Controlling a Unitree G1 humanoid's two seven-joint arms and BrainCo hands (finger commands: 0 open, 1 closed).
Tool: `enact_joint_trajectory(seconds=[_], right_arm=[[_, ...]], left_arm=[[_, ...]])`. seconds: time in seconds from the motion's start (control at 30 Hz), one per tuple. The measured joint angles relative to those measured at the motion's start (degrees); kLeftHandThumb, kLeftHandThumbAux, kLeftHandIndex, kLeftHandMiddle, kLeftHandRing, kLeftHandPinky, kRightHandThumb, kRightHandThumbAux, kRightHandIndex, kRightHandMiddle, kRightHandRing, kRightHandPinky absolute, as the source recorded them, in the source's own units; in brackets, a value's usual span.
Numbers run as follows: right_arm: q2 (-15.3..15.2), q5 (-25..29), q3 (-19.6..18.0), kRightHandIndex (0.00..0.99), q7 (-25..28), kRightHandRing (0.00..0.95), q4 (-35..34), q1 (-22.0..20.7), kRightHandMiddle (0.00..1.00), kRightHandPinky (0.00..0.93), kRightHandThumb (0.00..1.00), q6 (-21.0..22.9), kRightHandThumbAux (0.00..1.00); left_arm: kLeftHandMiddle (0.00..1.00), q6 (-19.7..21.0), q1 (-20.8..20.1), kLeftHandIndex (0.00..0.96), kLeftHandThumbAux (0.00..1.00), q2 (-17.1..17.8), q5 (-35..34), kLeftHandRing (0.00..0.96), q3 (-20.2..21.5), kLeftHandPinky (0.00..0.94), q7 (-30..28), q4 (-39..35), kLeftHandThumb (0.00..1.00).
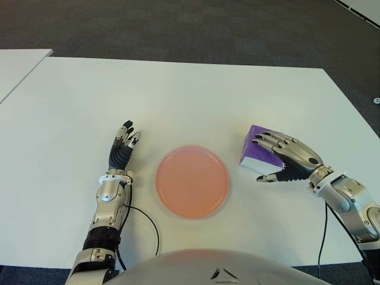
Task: Put the tissue paper into the plate.
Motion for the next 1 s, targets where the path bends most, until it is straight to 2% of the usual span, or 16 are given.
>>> enact_joint_trajectory(seconds=[0.2, 0.6, 0.83, 1.0], right_arm=[[0.01, -1.49, 0.84, 0.0, 2.15, 0.0, 0.32, -0.91, 0.0, 0.0, 0.063, 1.71, 0.391], [1.03, -2.45, 2.91, 0.0, 1.76, 0.0, 4.28, -2.78, 0.0, 0.0, 0.084, 2.9, 0.422], [1.19, -4.22, 6.51, 0.0, -3.04, 0.0, 16.3, -10.28, 0.0, 0.0, 0.092, 1.9, 0.434], [0.87, -4.6, 6.75, 0.0, -6.08, 0.0, 19.91, -12.57, 0.0, 0.0, 0.11, 1.88, 0.436]], left_arm=[[0.0, -0.03, -0.09, 0.0, 0.457, -0.03, 0.01, 0.0, -0.02, 0.0, 0.0, 0.04, 0.0], [0.0, -0.12, -0.24, 0.0, 0.463, 0.01, 0.03, 0.0, 0.01, 0.0, 0.0, 0.3, 0.0], [0.0, -0.14, -0.29, 0.0, 0.47, 0.06, 0.02, 0.0, 0.05, 0.0, 0.0, 0.57, 0.0], [0.0, -0.13, -0.24, 0.0, 0.466, 0.03, -0.03, 0.0, 0.13, 0.0, 0.0, 0.49, 0.0]])
